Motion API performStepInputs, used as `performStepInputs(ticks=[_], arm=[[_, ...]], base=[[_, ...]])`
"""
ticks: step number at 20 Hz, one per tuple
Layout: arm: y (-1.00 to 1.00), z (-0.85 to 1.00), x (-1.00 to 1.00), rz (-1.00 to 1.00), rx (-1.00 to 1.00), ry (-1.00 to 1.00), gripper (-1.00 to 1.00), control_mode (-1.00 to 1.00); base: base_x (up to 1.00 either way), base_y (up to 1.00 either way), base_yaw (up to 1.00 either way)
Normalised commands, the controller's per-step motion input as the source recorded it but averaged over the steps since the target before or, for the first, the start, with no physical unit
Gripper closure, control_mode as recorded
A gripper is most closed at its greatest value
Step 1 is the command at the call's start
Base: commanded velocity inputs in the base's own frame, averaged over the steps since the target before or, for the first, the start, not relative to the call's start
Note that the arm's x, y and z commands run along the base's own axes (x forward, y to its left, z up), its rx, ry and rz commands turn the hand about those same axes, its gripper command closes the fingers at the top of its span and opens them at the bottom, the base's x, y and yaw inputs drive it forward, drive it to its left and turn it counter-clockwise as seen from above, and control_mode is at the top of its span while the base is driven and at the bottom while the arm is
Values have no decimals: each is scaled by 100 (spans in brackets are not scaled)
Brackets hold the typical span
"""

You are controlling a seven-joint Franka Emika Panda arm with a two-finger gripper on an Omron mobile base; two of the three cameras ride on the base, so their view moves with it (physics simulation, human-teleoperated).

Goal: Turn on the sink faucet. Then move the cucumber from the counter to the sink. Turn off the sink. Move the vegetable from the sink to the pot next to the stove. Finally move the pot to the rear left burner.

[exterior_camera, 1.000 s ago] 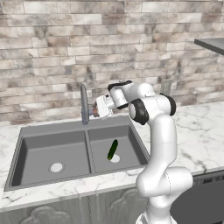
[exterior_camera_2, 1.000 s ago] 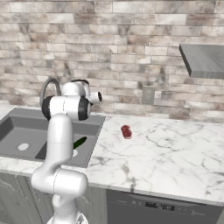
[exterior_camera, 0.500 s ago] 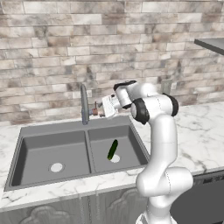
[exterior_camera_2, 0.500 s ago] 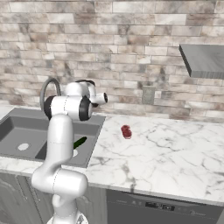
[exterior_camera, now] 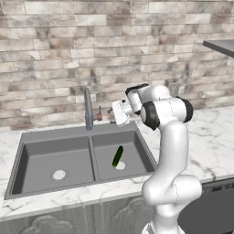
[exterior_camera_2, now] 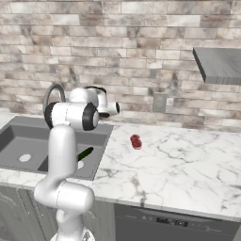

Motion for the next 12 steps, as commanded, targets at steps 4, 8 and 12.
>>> performStepInputs(ticks=[4,8,12], arm=[[0,25,-89,-10,0,-9,-100,-100],[0,32,-78,-15,0,-3,-100,-100],[0,34,-55,-21,-1,0,-100,-100]], base=[[0,0,0],[0,0,0],[0,0,0]])
